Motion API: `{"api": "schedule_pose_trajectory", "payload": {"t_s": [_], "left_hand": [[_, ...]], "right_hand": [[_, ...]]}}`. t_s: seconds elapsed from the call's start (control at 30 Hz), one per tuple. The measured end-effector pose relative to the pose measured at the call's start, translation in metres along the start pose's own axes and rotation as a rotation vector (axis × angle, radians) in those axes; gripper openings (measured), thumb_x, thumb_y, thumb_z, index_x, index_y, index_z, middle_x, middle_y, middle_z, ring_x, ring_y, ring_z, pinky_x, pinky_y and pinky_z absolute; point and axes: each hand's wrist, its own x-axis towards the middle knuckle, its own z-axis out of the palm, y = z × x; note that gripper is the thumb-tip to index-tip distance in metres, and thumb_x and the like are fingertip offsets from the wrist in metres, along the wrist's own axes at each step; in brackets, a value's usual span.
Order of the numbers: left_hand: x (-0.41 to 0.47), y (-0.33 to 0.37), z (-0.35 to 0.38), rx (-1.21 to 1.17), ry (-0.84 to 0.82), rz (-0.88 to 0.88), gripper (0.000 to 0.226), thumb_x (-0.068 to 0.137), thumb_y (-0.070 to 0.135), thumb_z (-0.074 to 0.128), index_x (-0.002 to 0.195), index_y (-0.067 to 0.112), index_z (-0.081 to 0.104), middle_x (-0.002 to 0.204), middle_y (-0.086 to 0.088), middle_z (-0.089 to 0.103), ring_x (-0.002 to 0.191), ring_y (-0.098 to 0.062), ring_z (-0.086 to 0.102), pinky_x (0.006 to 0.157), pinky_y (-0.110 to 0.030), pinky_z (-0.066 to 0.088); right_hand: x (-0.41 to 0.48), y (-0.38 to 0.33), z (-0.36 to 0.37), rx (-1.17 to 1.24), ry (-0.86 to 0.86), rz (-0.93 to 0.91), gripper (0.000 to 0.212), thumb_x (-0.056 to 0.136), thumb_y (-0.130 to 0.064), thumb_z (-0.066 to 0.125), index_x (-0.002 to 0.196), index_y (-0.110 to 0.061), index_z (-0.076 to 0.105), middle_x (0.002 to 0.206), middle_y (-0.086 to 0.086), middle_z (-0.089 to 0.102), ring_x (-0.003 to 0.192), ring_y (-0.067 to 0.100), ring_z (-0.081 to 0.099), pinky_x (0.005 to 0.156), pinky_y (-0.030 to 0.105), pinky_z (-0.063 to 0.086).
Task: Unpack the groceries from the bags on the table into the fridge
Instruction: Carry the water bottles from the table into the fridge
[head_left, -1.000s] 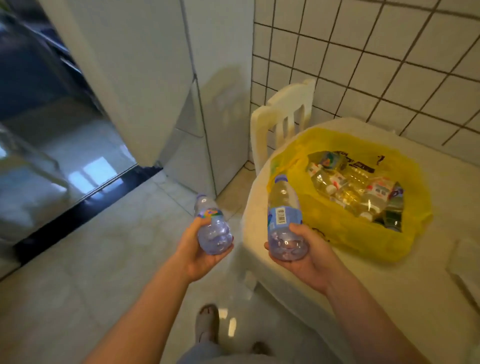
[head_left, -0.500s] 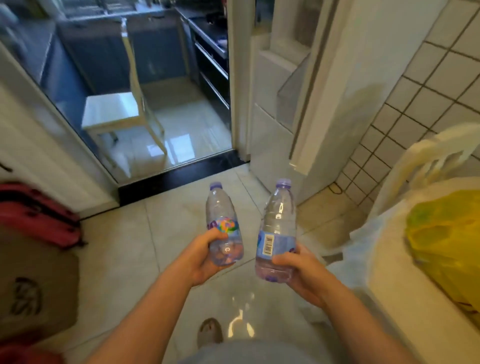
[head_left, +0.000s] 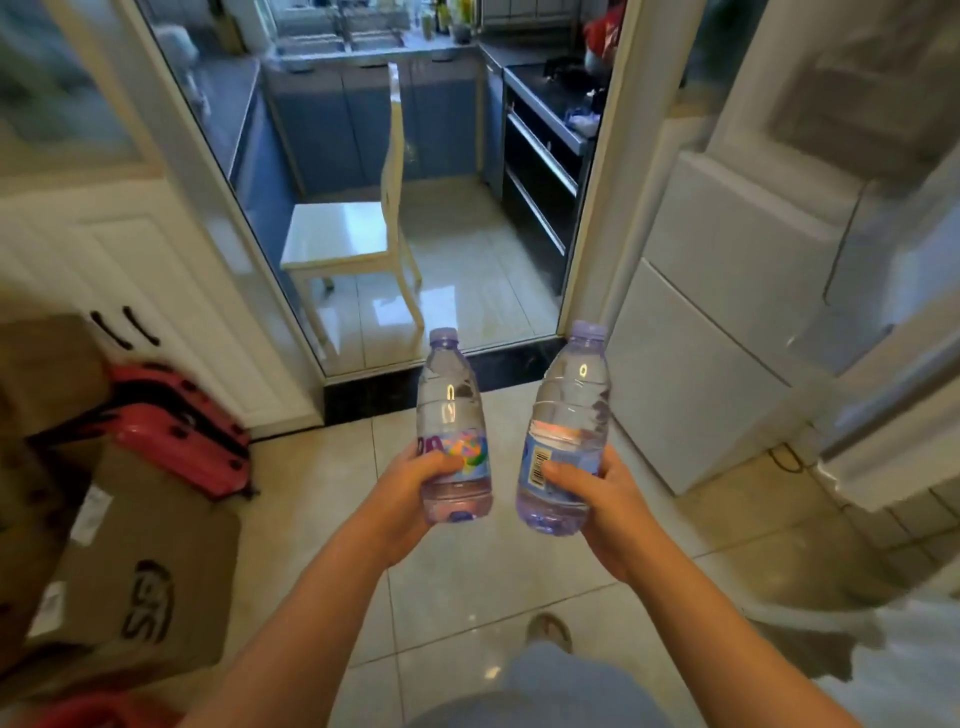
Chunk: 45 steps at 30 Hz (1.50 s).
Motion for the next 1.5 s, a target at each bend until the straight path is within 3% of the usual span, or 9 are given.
{"api": "schedule_pose_trajectory", "payload": {"t_s": [0.2, 0.37, 0.57, 0.67, 0.87, 1.1, 1.23, 1.37, 1.5], "left_hand": [[0.062, 0.056, -0.010, -0.018, 0.022, 0.091, 0.063, 0.069, 0.019, 0.070, 0.130, 0.008, 0.056, 0.112, -0.021, 0.069, 0.093, -0.032, 0.071, 0.074, -0.044, 0.059], [0.138, 0.117, -0.002, 0.006, 0.058, 0.177, 0.086, 0.058, 0.028, 0.082, 0.135, 0.005, 0.053, 0.122, -0.029, 0.063, 0.099, -0.038, 0.067, 0.080, -0.048, 0.056], [0.233, 0.194, 0.039, 0.027, 0.023, 0.231, 0.061, 0.069, 0.027, 0.073, 0.124, 0.007, 0.059, 0.104, -0.017, 0.073, 0.088, -0.029, 0.072, 0.069, -0.038, 0.060], [0.280, 0.219, 0.068, 0.065, -0.013, 0.253, 0.070, 0.065, 0.033, 0.081, 0.127, 0.008, 0.058, 0.113, -0.021, 0.071, 0.095, -0.034, 0.071, 0.082, -0.047, 0.059], [0.369, 0.252, 0.138, 0.139, -0.171, 0.225, 0.065, 0.071, 0.034, 0.076, 0.129, 0.012, 0.056, 0.118, -0.020, 0.069, 0.103, -0.038, 0.069, 0.091, -0.057, 0.055], [0.456, 0.273, 0.247, 0.218, -0.374, 0.168, 0.066, 0.068, 0.035, 0.081, 0.125, 0.013, 0.057, 0.115, -0.018, 0.071, 0.103, -0.040, 0.070, 0.095, -0.067, 0.049], [0.496, 0.281, 0.316, 0.271, -0.541, 0.133, 0.048, 0.073, 0.033, 0.083, 0.113, 0.016, 0.064, 0.114, -0.023, 0.070, 0.105, -0.045, 0.067, 0.089, -0.058, 0.055], [0.539, 0.294, 0.390, 0.383, -0.697, 0.193, 0.067, 0.066, 0.044, 0.084, 0.120, 0.011, 0.062, 0.113, -0.027, 0.069, 0.083, -0.034, 0.071, 0.057, -0.035, 0.058], [0.573, 0.308, 0.459, 0.439, -0.810, 0.220, 0.071, 0.062, 0.044, 0.087, 0.122, 0.017, 0.060, 0.105, -0.014, 0.074, 0.085, -0.032, 0.074, 0.068, -0.051, 0.061]], "right_hand": [[0.096, -0.035, 0.026, -0.005, 0.009, -0.039, 0.067, 0.063, -0.032, 0.091, 0.121, -0.014, 0.062, 0.109, 0.011, 0.074, 0.098, 0.028, 0.073, 0.080, 0.041, 0.059], [0.190, -0.079, 0.032, -0.022, 0.063, -0.107, 0.083, 0.058, -0.048, 0.090, 0.128, -0.016, 0.059, 0.116, 0.011, 0.071, 0.101, 0.028, 0.071, 0.085, 0.044, 0.059], [0.290, -0.143, 0.016, -0.015, 0.123, -0.164, 0.074, 0.059, -0.051, 0.076, 0.121, -0.015, 0.060, 0.110, 0.013, 0.070, 0.092, 0.028, 0.071, 0.064, 0.031, 0.059], [0.328, -0.171, -0.003, -0.043, 0.181, -0.222, 0.081, 0.059, -0.059, 0.086, 0.123, -0.016, 0.061, 0.110, 0.012, 0.072, 0.096, 0.028, 0.072, 0.074, 0.038, 0.061], [0.372, -0.223, -0.054, -0.011, 0.348, -0.357, 0.070, 0.065, -0.052, 0.082, 0.121, -0.016, 0.063, 0.108, 0.007, 0.074, 0.094, 0.022, 0.073, 0.078, 0.038, 0.061], [0.393, -0.268, -0.130, 0.032, 0.618, -0.462, 0.051, 0.077, -0.043, 0.078, 0.110, -0.006, 0.065, 0.080, -0.002, 0.075, 0.072, 0.013, 0.073, 0.058, 0.022, 0.055], [0.407, -0.293, -0.178, 0.050, 0.792, -0.495, 0.014, 0.091, -0.025, 0.067, 0.102, -0.017, 0.066, 0.081, -0.005, 0.076, 0.076, 0.010, 0.074, 0.062, 0.021, 0.055], [0.426, -0.324, -0.217, 0.063, 0.944, -0.576, 0.034, 0.085, -0.031, 0.073, 0.110, -0.008, 0.066, 0.084, -0.003, 0.076, 0.078, 0.011, 0.074, 0.062, 0.020, 0.055], [0.440, -0.360, -0.256, 0.082, 1.061, -0.645, 0.047, 0.074, -0.045, 0.081, 0.106, -0.014, 0.067, 0.092, 0.001, 0.076, 0.086, 0.019, 0.074, 0.066, 0.026, 0.058]]}}
